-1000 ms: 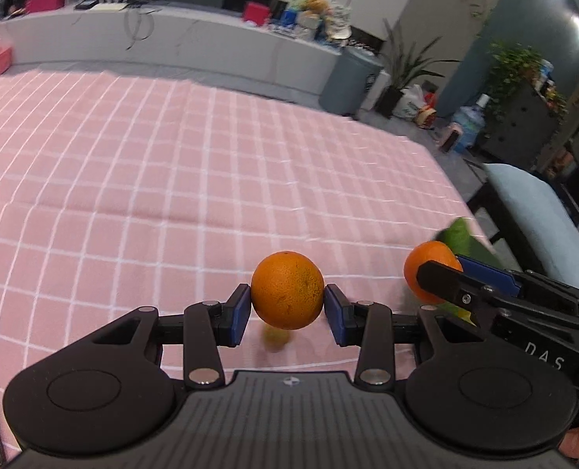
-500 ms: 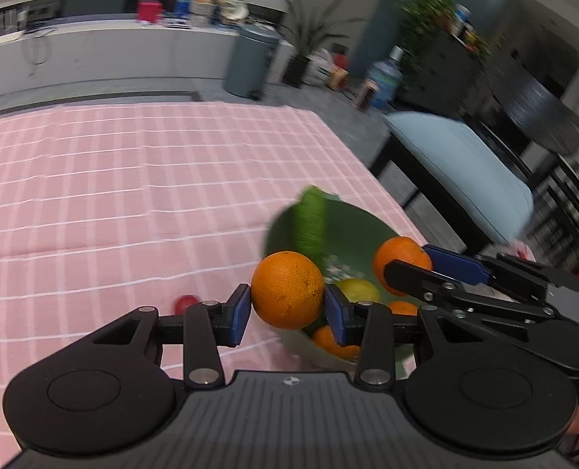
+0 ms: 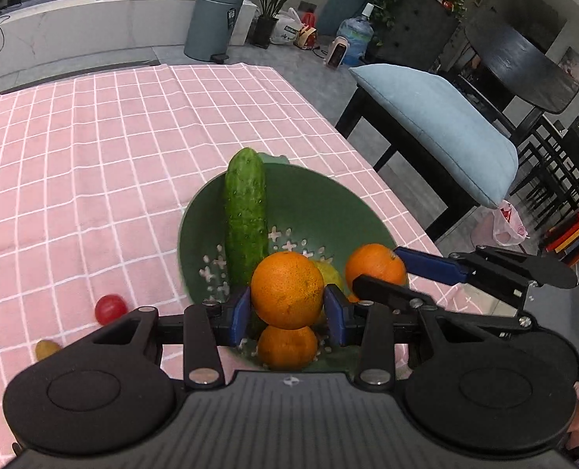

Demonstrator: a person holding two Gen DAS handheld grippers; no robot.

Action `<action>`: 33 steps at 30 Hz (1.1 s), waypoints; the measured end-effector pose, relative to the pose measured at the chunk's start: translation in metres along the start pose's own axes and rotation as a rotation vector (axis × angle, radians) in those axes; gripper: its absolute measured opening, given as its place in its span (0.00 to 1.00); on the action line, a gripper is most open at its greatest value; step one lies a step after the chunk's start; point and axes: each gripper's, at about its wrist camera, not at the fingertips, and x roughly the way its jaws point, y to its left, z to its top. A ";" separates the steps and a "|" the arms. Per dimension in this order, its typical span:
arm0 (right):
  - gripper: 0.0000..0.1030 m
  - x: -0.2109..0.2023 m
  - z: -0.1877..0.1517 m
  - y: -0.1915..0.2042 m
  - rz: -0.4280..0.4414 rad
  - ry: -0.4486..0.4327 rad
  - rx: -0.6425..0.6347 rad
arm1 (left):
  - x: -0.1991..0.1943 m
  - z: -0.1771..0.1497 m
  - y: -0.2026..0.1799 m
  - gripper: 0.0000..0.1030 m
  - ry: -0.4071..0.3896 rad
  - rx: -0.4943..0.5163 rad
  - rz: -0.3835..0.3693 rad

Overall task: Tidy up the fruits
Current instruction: 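Carry both oranges into the green colander and open both tools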

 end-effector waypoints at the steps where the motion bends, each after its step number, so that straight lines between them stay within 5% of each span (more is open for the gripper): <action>1: 0.36 0.003 0.003 0.000 0.004 0.002 -0.008 | 0.002 0.002 0.001 0.44 0.004 -0.008 -0.009; 5: 0.36 0.016 0.009 0.001 -0.005 0.011 -0.081 | 0.012 0.011 0.000 0.44 0.031 -0.037 -0.015; 18: 0.36 0.060 0.019 0.006 -0.010 0.053 -0.213 | 0.025 0.014 0.002 0.45 0.115 -0.036 0.136; 33: 0.38 0.075 0.023 0.010 -0.028 0.056 -0.230 | 0.024 0.010 0.015 0.49 0.097 -0.098 0.122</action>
